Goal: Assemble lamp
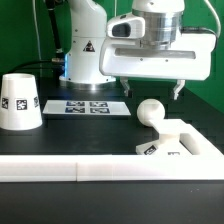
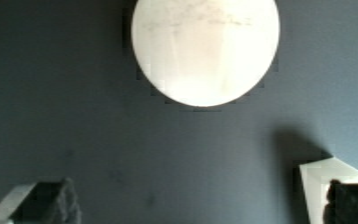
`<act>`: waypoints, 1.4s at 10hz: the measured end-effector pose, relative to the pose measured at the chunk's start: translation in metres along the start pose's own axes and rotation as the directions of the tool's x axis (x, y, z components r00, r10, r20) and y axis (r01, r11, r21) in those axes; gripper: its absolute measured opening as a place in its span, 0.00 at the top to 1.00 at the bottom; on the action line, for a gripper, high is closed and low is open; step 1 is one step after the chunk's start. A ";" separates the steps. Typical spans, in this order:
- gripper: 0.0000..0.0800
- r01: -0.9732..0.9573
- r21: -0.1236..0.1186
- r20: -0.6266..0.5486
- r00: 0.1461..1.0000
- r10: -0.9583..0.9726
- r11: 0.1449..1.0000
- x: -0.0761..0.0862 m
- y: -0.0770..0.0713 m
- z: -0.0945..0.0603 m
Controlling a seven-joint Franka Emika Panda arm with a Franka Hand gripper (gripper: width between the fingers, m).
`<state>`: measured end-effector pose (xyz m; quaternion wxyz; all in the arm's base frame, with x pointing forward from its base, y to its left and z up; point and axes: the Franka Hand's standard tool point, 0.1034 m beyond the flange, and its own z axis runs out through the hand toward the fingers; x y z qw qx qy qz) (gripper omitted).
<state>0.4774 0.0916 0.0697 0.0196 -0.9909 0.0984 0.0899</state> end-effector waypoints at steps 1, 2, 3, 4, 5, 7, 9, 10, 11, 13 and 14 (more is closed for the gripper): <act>0.13 0.119 -0.004 0.086 0.989 -0.119 0.993 -0.004 0.002 0.000; 0.13 0.117 -0.001 0.137 0.984 -0.116 0.993 0.000 0.002 0.000; 0.13 0.114 0.002 0.170 0.979 -0.113 0.993 0.000 0.004 0.003; 0.13 0.104 -0.003 0.264 0.959 -0.099 0.995 -0.009 0.007 0.007; 0.13 0.103 -0.006 0.334 0.938 -0.096 0.995 -0.008 0.007 0.007; 0.13 0.092 -0.011 0.445 0.892 -0.078 0.996 -0.008 0.009 0.008; 0.13 0.085 -0.030 0.562 0.825 -0.054 0.996 -0.011 0.005 0.010; 0.13 0.088 -0.037 0.598 0.800 -0.048 0.995 -0.012 0.003 0.014; 0.13 0.092 -0.044 0.653 0.756 -0.041 0.995 -0.016 0.004 0.016; 0.13 0.096 -0.047 0.672 0.739 -0.039 0.994 -0.015 0.002 0.025; 0.13 0.099 -0.048 0.669 0.742 -0.041 0.994 -0.017 0.001 0.028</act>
Offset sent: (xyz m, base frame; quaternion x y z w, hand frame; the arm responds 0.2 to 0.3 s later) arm -0.0098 0.0085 -0.0077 0.0293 -0.2087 0.0505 0.9762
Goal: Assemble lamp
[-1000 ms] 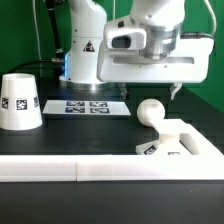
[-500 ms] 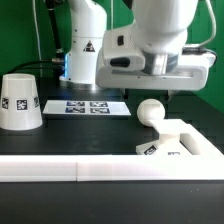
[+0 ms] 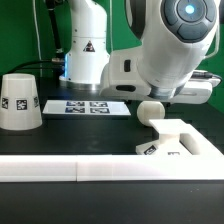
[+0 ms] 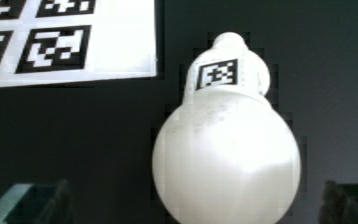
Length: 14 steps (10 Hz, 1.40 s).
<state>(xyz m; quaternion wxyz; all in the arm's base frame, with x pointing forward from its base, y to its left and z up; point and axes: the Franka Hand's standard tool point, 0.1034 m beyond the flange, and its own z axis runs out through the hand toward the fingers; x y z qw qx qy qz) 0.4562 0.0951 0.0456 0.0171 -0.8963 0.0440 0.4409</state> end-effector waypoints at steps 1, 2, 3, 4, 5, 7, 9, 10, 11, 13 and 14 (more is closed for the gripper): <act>0.13 0.001 -0.002 -0.004 1.000 -0.001 1.000 0.001 -0.001 0.004; 0.13 0.002 -0.005 -0.006 1.000 -0.002 1.000 0.002 -0.002 0.008; 0.13 0.004 -0.008 -0.007 1.000 -0.004 1.000 0.002 -0.004 0.012; 0.13 0.006 -0.010 -0.011 1.000 -0.006 1.000 0.004 -0.005 0.017; 0.13 0.007 -0.012 -0.013 1.000 -0.007 1.000 0.005 -0.006 0.023; 0.13 0.009 -0.017 -0.006 1.000 -0.009 1.000 0.004 -0.007 0.032; 0.13 0.007 -0.020 0.003 1.000 -0.007 1.000 0.005 -0.007 0.039; 0.13 0.007 -0.020 0.006 1.000 -0.006 1.000 0.006 -0.007 0.041; 0.13 0.006 -0.020 0.006 1.000 -0.006 1.000 0.007 -0.006 0.043; 0.29 0.005 -0.019 0.008 1.000 -0.005 1.000 0.008 -0.005 0.045; 0.28 0.004 -0.017 0.007 1.000 -0.003 1.000 0.008 -0.004 0.044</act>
Offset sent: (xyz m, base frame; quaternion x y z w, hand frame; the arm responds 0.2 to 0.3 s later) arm -0.0178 0.0061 -0.0103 -0.0111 0.0117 0.0012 0.9999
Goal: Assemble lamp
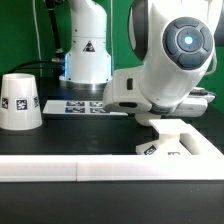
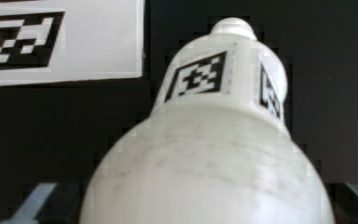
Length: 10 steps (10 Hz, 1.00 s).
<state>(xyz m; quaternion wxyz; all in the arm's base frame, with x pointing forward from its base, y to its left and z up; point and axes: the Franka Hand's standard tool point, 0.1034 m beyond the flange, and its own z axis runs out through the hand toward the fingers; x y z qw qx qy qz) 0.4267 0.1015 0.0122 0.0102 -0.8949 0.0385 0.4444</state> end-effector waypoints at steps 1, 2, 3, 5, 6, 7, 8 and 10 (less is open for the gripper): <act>0.28 -0.002 0.003 -0.002 1.000 0.002 1.000 0.001 0.001 -0.001; 0.28 0.000 0.003 -0.005 1.000 0.000 1.000 0.001 0.002 -0.003; 0.28 0.014 -0.001 -0.010 1.000 -0.014 1.000 0.001 0.003 -0.006; 0.28 0.091 -0.038 -0.032 0.995 -0.092 0.995 -0.002 0.008 -0.025; 0.28 0.128 -0.034 -0.036 0.991 -0.129 0.991 -0.006 0.011 -0.040; 0.28 0.165 -0.027 -0.032 0.986 -0.165 0.986 -0.010 0.015 -0.058; 0.28 0.186 -0.017 -0.031 0.982 -0.186 0.982 -0.014 0.021 -0.078; 0.28 0.198 -0.010 -0.073 0.977 -0.199 0.980 -0.009 0.026 -0.096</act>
Offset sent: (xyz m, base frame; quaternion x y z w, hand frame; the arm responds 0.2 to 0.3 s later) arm 0.0147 -0.0169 0.0210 -0.0751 0.0246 -0.0810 0.9936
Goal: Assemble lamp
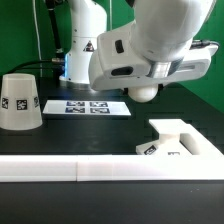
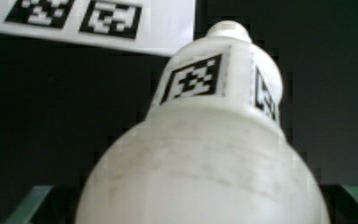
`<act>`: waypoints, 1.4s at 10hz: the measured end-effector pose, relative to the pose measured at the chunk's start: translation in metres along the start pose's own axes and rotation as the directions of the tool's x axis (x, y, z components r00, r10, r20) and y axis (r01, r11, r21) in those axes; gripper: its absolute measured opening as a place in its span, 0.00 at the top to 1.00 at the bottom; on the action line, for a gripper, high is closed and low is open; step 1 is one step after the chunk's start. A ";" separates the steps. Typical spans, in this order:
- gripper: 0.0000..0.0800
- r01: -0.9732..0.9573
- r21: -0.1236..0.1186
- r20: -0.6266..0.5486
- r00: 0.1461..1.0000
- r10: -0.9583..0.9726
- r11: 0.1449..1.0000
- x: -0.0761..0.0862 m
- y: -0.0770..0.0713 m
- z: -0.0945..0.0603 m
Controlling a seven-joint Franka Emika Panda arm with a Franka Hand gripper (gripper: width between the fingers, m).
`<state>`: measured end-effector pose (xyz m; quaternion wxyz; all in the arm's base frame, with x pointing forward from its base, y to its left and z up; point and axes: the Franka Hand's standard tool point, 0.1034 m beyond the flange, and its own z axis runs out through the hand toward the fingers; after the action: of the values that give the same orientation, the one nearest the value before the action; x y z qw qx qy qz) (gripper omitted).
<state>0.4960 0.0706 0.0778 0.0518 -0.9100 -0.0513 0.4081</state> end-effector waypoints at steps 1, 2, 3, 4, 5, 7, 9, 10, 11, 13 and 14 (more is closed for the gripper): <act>0.28 0.003 -0.003 -0.017 1.000 -0.003 1.000 0.003 -0.001 0.002; 0.28 0.002 -0.002 -0.018 1.000 -0.002 1.000 0.003 0.000 0.002; 0.28 0.041 -0.012 -0.059 0.997 -0.042 0.999 0.009 0.003 0.002; 0.28 0.114 -0.054 -0.193 0.973 -0.122 0.992 0.018 0.011 0.001; 0.28 0.144 -0.078 -0.254 0.954 -0.160 0.986 0.006 0.015 -0.003; 0.28 0.223 -0.149 -0.380 0.887 -0.264 0.963 0.004 0.018 -0.031; 0.28 0.207 -0.183 -0.483 0.832 -0.272 0.961 0.002 0.019 -0.045; 0.28 0.198 -0.191 -0.529 0.804 -0.271 0.961 0.004 0.023 -0.044; 0.28 0.183 -0.202 -0.584 0.766 -0.269 0.962 0.006 0.026 -0.045; 0.28 0.209 -0.335 -0.675 0.627 -0.389 0.919 0.006 0.039 -0.057; 0.28 0.198 -0.394 -0.705 0.562 -0.434 0.897 0.000 0.042 -0.065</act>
Offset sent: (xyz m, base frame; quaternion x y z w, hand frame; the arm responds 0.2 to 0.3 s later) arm -0.0225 -0.0305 -0.0262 -0.0708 0.2868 -0.1581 0.9422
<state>0.5463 0.0254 0.1153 0.0173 -0.9685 -0.2427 -0.0528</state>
